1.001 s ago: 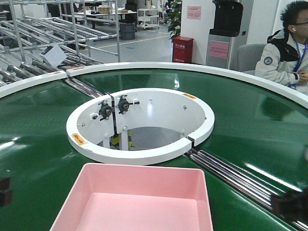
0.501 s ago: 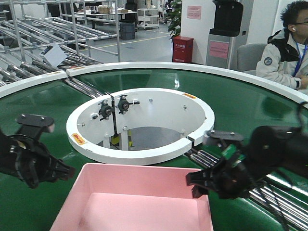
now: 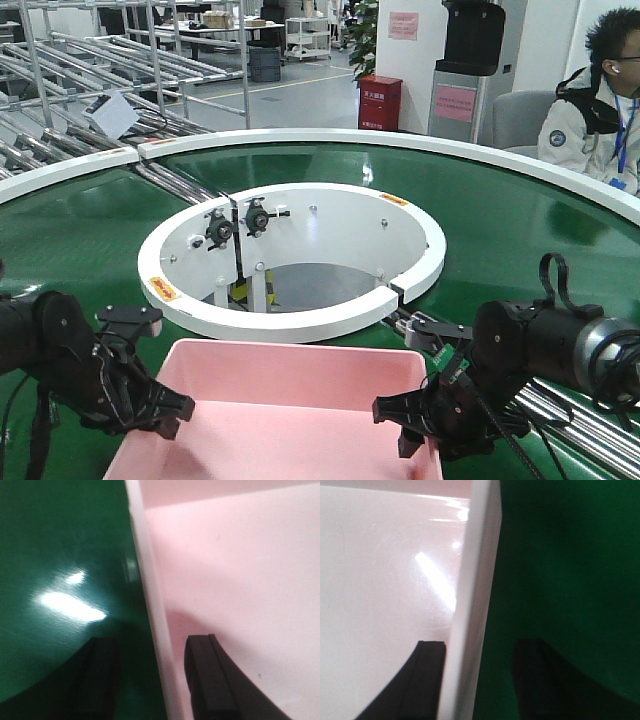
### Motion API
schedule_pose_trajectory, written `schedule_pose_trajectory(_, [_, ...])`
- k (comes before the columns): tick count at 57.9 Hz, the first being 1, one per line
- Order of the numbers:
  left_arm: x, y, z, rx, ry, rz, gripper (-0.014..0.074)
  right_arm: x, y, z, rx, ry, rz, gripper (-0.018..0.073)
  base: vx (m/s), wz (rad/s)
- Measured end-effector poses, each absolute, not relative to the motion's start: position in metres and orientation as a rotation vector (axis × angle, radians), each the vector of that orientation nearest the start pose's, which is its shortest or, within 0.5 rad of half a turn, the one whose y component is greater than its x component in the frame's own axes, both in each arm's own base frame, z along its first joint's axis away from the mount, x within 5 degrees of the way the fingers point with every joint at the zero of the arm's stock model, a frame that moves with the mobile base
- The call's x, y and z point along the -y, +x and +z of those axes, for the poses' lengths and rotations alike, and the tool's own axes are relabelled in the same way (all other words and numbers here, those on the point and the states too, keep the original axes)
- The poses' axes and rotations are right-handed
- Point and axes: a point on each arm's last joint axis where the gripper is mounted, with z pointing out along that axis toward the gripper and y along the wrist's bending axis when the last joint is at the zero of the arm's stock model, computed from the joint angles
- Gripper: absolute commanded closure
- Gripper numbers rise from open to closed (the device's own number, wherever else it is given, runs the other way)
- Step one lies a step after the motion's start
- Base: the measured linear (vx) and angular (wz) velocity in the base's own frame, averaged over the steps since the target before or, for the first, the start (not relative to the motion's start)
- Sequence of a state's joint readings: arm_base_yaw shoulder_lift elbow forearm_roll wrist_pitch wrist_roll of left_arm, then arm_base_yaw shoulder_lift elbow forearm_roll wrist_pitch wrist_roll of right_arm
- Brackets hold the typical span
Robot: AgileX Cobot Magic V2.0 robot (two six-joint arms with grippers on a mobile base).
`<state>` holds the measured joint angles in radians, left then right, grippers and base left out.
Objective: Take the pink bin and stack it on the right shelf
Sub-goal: 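Move both grippers down to the pink bin's opposite side walls, then close both grippers on the bin walls and lift the pink bin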
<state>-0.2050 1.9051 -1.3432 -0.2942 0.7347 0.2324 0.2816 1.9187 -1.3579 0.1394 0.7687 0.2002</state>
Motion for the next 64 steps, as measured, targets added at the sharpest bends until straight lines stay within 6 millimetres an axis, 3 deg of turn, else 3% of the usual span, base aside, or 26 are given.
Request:
schedule_pose_trajectory(7, [0.099, 0.385, 0.195, -2.750, 0.339, -0.335, 0.0211, -0.119, 0.378, 0.196, -2.836, 0.013, 0.279, 0.0400, 0.00, 0.00])
schedule_pose_trajectory(15, [0.100, 0.384, 0.197, -2.753, 0.318, -0.367, 0.0362, -0.120, 0.378, 0.196, -2.837, 0.026, 0.291, 0.0567, 0.00, 0.00])
schedule_pose_trajectory(24, [0.102, 0.378, 0.209, -2.747, 0.318, -0.389, 0.0608, -0.119, 0.375, 0.206, -2.817, 0.007, 0.277, 0.0571, 0.00, 0.00])
schedule_pose_trajectory(33, [0.100, 0.368, 0.245, -2.656, 0.301, -0.393, 0.0601, -0.116, 0.366, 0.241, -2.727, -0.002, 0.302, 0.0569, 0.00, 0.00])
schedule_pose_trajectory(47, [0.094, 0.334, 0.320, -2.468, 0.244, -0.433, 0.0598, -0.107, 0.336, 0.318, -2.504, -0.022, 0.353, 0.0569, 0.00, 0.00])
schedule_pose_trajectory(64, [0.079, 0.252, 0.367, -2.296, 0.148, -0.512, 0.0598, -0.098, 0.290, 0.379, -2.361, -0.082, 0.411, 0.0569, 0.00, 0.00])
